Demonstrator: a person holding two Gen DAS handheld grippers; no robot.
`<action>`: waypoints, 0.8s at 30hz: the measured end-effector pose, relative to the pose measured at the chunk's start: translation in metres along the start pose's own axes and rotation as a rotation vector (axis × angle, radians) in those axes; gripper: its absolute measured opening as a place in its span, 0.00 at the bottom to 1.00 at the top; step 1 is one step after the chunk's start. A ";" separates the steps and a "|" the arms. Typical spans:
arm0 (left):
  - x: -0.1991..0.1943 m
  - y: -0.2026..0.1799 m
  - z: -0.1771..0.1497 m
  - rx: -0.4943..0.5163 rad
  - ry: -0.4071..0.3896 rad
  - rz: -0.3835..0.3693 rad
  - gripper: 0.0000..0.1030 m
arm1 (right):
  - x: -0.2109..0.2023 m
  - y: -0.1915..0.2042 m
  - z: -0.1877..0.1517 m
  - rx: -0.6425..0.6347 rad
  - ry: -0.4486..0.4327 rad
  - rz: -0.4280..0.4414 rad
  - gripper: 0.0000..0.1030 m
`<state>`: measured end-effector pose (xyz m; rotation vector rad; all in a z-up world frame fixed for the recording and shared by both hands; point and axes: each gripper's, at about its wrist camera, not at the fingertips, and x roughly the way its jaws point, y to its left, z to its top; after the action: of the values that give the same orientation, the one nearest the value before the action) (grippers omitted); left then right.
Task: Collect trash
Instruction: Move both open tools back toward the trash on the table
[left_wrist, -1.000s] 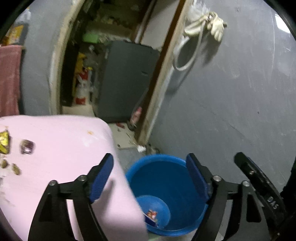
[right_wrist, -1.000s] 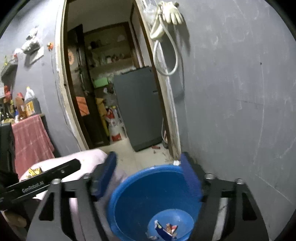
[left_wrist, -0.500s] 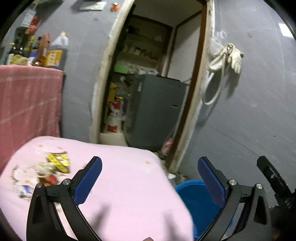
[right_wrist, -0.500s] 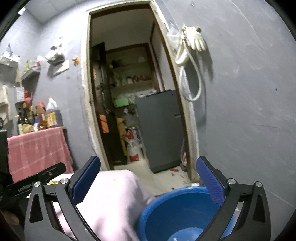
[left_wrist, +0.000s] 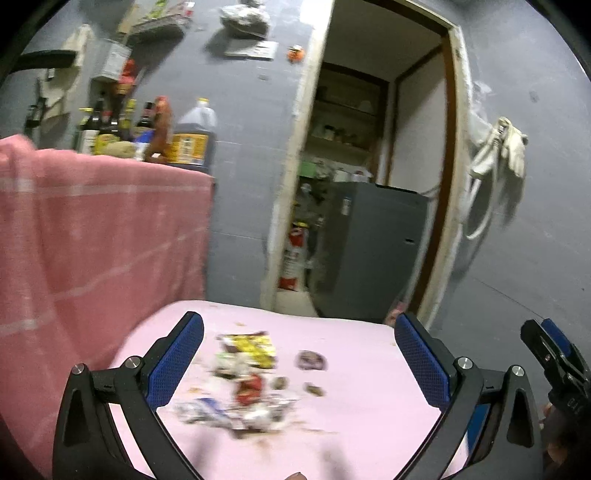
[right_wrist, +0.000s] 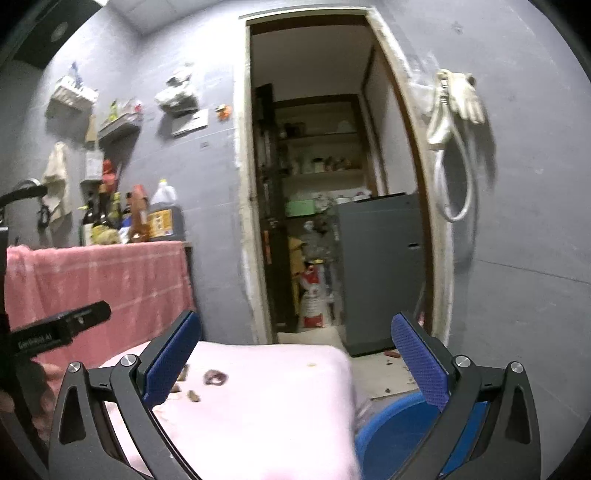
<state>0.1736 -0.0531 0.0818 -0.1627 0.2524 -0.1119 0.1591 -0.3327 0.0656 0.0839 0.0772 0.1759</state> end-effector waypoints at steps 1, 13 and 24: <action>-0.003 0.009 0.000 -0.007 -0.006 0.017 0.98 | 0.002 0.012 -0.001 -0.015 -0.001 0.027 1.00; -0.034 0.073 -0.017 -0.019 -0.031 0.138 0.98 | 0.009 0.069 -0.015 -0.097 0.016 0.144 1.00; -0.009 0.095 -0.041 0.016 0.145 0.124 0.98 | 0.041 0.097 -0.032 -0.126 0.177 0.229 1.00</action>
<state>0.1624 0.0354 0.0279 -0.1227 0.4056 -0.0021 0.1800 -0.2281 0.0395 -0.0493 0.2326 0.4166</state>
